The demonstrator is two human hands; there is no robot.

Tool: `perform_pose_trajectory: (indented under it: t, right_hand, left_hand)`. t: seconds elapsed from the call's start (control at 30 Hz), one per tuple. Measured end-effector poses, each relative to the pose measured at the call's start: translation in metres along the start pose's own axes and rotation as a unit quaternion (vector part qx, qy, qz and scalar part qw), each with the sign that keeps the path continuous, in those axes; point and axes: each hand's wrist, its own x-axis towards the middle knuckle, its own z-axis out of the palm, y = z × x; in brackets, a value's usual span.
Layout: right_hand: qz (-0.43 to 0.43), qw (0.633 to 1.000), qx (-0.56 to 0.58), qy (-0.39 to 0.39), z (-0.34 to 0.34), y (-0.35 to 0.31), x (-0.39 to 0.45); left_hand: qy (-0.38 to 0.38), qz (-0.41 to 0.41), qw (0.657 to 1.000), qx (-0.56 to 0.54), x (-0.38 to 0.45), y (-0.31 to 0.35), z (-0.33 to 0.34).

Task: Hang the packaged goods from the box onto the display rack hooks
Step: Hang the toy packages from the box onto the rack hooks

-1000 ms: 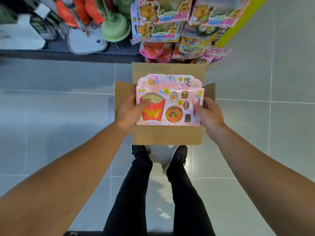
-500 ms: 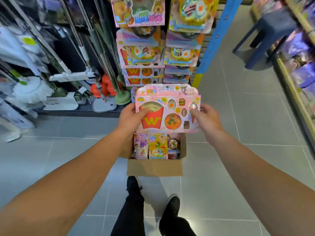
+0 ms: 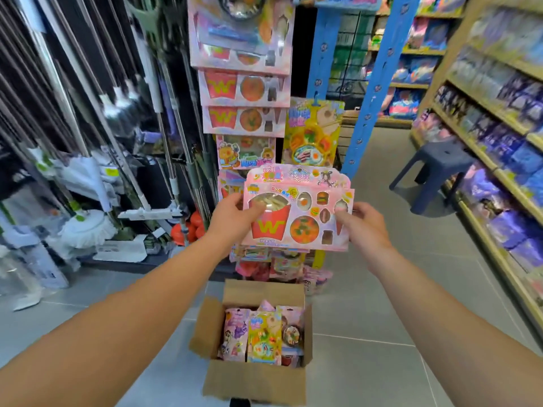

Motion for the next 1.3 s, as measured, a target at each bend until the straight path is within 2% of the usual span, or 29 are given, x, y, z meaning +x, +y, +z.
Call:
perform_pose_trajectory:
  t: [0.2,0.4,0.53,0.67,0.8,0.9,0.97,1.2,1.3]
  right_hand:
    - [-0.027,0.999,-0.017,0.007,0.003,-0.036,0.048]
    - [-0.058,0.994,-0.038,0.090,-0.008,-0.062,0.092]
    - [-0.050,0.992,-0.026,0.114,-0.019,-0.065,0.121]
    - [-0.057,0.992,-0.039,0.109,-0.024,-0.068,0.153]
    - [-0.071,0.991,-0.055,0.097,-0.032,-0.071,0.181]
    - [-0.081,0.992,-0.057,0.084,-0.041,-0.074,0.203]
    - [-0.082,0.992,-0.053,0.078,-0.042,-0.076,0.216]
    - [-0.097,0.994,-0.051,0.014,-0.027,-0.072,0.246]
    - [-0.094,0.995,-0.016,0.002,-0.017,-0.066,0.249]
  left_hand:
    - [0.006,0.023,0.999,0.021,0.047,0.039,0.003]
    - [-0.022,0.046,0.998,0.032,0.096,0.074,0.030]
    - [-0.016,0.055,0.998,0.040,0.119,0.085,0.049]
    - [-0.020,0.088,0.988,0.124,0.138,0.089,0.068]
    - [0.033,0.186,0.949,0.251,0.146,0.094,0.091]
    - [0.023,0.245,0.903,0.352,0.151,0.101,0.109]
    - [0.004,0.250,0.881,0.402,0.157,0.104,0.117]
    - [0.021,0.220,0.815,0.535,0.180,0.113,0.128]
    - [0.031,0.232,0.757,0.610,0.185,0.106,0.126]
